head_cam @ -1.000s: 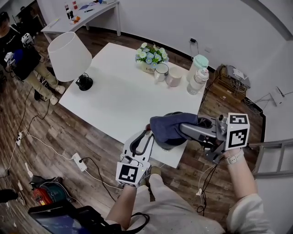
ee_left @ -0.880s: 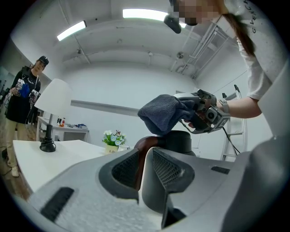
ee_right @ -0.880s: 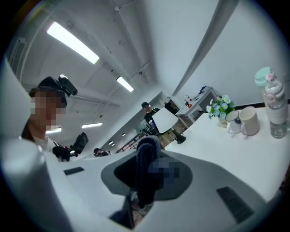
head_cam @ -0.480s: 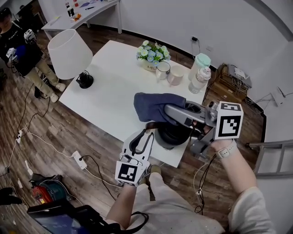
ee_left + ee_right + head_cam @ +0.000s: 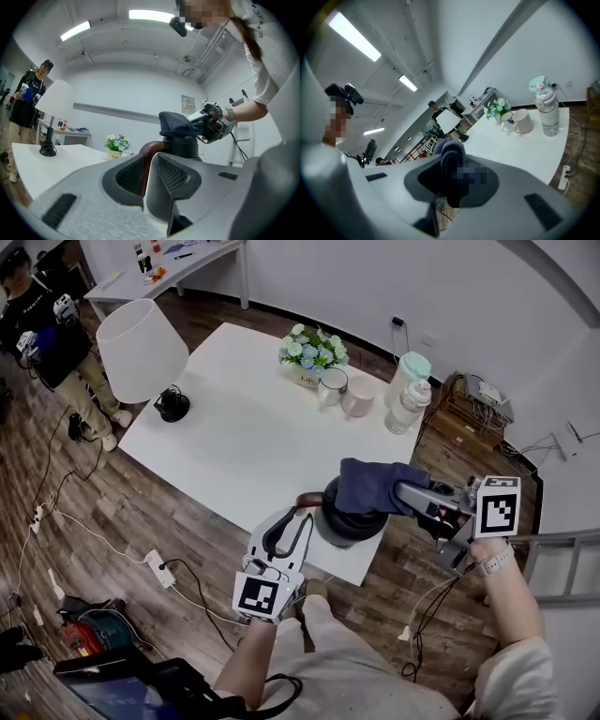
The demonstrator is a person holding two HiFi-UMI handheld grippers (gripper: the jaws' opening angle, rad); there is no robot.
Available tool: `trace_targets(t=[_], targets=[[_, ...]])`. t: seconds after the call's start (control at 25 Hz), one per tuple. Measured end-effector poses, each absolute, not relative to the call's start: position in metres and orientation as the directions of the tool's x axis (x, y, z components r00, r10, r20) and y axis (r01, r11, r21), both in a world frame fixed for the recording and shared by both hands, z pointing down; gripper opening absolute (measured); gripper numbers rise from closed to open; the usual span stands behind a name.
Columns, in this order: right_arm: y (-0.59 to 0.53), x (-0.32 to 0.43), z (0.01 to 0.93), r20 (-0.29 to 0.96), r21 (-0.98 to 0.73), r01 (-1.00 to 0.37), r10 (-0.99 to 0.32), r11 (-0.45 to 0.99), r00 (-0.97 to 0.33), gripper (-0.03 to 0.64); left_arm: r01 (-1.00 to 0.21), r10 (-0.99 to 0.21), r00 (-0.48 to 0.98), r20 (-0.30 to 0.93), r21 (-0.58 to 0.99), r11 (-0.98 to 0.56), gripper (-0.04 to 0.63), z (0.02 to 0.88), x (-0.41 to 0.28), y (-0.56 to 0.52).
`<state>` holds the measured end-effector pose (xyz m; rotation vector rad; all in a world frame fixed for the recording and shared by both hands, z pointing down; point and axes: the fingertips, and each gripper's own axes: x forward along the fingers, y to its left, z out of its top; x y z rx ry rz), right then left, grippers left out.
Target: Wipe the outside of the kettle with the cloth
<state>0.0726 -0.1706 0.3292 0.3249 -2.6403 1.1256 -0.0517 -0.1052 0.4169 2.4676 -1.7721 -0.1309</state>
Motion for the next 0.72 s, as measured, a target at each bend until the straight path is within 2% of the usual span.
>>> trace_targets(t=[0.48, 0.72], targets=[[-0.176, 0.135, 0.340, 0.319, -0.675, -0.403, -0.249, 0.618, -0.915, 0.063, -0.939, -0.949, 0.314, -0.012, 0.145, -0.313, 0.104, 0.416, -0.051, -0.106], [-0.172, 0.172, 0.335, 0.370, -0.554, -0.537, -0.390, 0.636, -0.843, 0.062, -0.934, -0.942, 0.335, 0.018, 0.140, -0.329, 0.104, 0.421, -0.052, -0.107]])
